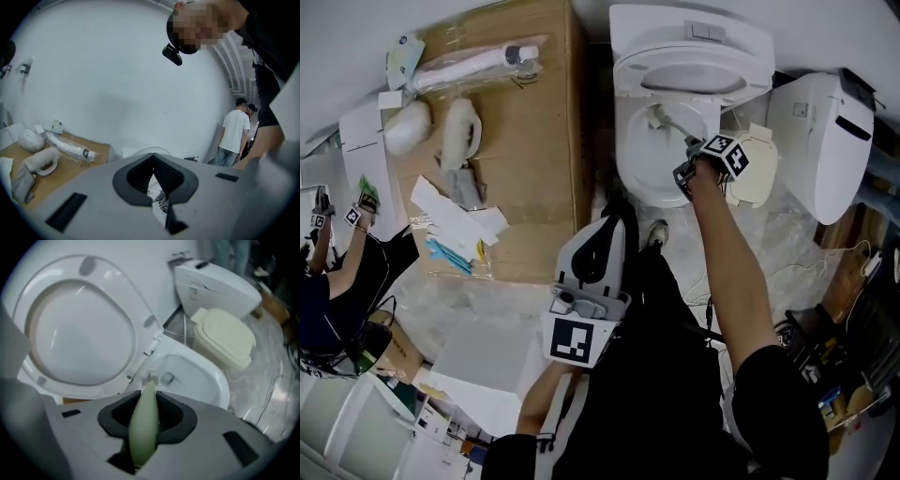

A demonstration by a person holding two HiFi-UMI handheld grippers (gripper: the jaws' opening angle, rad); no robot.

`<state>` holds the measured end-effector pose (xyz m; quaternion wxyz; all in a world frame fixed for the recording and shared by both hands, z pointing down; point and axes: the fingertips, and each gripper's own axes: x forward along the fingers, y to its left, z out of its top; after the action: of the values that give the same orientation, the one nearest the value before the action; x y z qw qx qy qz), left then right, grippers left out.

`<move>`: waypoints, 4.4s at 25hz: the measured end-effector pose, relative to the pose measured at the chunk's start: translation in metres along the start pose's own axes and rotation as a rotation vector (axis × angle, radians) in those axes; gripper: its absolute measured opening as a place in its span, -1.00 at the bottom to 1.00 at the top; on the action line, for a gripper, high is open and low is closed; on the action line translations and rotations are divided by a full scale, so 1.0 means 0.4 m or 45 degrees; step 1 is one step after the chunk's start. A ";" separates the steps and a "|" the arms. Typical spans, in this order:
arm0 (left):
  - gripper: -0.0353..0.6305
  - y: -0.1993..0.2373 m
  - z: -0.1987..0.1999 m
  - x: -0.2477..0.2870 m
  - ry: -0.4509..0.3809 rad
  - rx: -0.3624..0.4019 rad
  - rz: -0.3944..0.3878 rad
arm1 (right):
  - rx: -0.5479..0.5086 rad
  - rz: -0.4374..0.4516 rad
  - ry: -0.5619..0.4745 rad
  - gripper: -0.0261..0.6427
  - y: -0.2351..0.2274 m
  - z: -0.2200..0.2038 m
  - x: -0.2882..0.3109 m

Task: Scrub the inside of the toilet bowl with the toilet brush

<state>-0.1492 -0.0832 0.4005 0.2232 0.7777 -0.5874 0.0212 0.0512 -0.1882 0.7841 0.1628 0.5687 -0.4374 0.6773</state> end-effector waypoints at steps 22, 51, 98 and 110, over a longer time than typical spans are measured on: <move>-0.87 -0.050 -0.030 0.004 -0.002 0.040 -0.037 | -0.318 0.087 0.421 -0.59 -0.093 -0.365 -0.020; -0.87 -0.116 -0.070 0.052 0.049 0.045 -0.115 | -0.514 0.216 0.327 -0.74 -0.187 -0.320 0.017; -0.87 0.013 -0.123 0.078 0.119 -0.009 -0.072 | -1.302 0.138 0.748 -0.86 -0.133 -0.363 0.173; -0.87 -0.037 -0.141 0.038 0.100 -0.003 -0.082 | -1.259 0.089 0.790 -0.87 -0.263 -0.429 0.116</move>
<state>-0.1180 -0.0727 0.4508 0.2476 0.7946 -0.5527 0.0439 0.0049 -0.0082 0.8743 0.5068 0.1854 -0.6521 0.5325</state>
